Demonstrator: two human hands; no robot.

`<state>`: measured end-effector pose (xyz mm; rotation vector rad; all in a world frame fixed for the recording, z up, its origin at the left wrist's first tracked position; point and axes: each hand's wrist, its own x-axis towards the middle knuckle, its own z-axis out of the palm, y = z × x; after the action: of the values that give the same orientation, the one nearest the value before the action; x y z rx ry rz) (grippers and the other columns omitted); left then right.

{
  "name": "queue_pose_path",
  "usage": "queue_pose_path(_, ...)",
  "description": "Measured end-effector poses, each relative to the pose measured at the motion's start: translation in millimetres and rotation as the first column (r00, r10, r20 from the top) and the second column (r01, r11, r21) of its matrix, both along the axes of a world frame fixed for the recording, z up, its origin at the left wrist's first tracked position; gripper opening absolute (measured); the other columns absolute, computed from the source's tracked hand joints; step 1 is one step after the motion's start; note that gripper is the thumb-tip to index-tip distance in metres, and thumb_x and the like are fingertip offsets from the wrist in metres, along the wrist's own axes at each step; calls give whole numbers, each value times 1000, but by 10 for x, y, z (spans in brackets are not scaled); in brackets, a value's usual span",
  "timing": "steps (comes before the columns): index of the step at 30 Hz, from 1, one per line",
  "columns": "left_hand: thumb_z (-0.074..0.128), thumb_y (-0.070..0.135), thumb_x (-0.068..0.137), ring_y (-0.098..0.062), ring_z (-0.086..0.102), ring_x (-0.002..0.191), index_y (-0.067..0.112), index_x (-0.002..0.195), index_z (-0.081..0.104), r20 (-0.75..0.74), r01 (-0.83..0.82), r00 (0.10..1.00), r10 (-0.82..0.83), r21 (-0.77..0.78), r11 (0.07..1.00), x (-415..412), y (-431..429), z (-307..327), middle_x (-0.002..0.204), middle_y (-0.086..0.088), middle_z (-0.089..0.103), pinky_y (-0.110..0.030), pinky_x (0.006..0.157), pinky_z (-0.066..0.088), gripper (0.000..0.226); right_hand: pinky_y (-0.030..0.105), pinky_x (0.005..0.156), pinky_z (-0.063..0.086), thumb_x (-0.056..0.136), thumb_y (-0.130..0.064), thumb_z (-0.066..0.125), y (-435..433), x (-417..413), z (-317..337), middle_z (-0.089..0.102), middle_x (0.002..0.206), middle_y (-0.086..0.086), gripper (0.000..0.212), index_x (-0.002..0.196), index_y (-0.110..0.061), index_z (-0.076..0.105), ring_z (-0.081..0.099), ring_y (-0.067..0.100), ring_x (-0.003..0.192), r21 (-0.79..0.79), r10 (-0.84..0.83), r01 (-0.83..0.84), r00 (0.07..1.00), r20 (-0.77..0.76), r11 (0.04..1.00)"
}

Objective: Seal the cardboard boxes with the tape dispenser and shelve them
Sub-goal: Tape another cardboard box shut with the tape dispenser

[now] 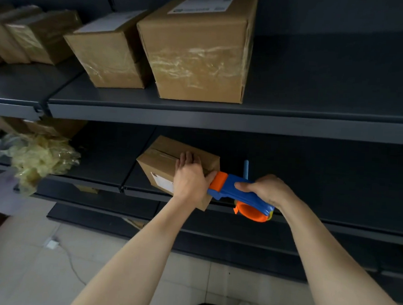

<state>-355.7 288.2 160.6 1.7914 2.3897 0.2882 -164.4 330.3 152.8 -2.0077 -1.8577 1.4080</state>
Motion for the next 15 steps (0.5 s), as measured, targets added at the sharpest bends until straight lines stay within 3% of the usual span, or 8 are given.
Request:
queue_pose_path(3,58,50,86,-29,42,128,9,134,47,106,-31,994,28,27,999,-22,33,117,139,-11,45,-40,105,38,65,25,51,37,70,-68,67,-36,-3,43,63,76,5,58,82,-11,60,60,17,63,32,12,-12,1000,6,999)
queue_pose_path(5,63,48,84,-27,50,118,10,127,54,139,-44,990,37,47,998,-42,26,194,130,-8,52,-39,96,46,58,25,49,37,70,-70,66,-57,-12,102,63,73,3,58,80,-13,61,60,16,61,65,15,-15,1000,3,998)
queue_pose_path(11,72,41,79,-19,57,112,12,129,57,426,-128,903,61,131,983,-192,-3,501,126,-6,60,-29,91,48,60,26,49,35,69,-74,62,-127,-39,541,61,70,4,62,76,-12,60,59,17,60,173,33,-32,999,-3,984)
queue_pose_path(15,76,37,76,-10,63,98,11,117,66,610,-148,792,25,152,977,-360,-50,734,110,-2,69,-22,83,48,50,26,48,32,66,-74,65,-234,-58,886,60,65,5,62,68,-13,57,57,18,55,270,7,-4,1000,-10,963)
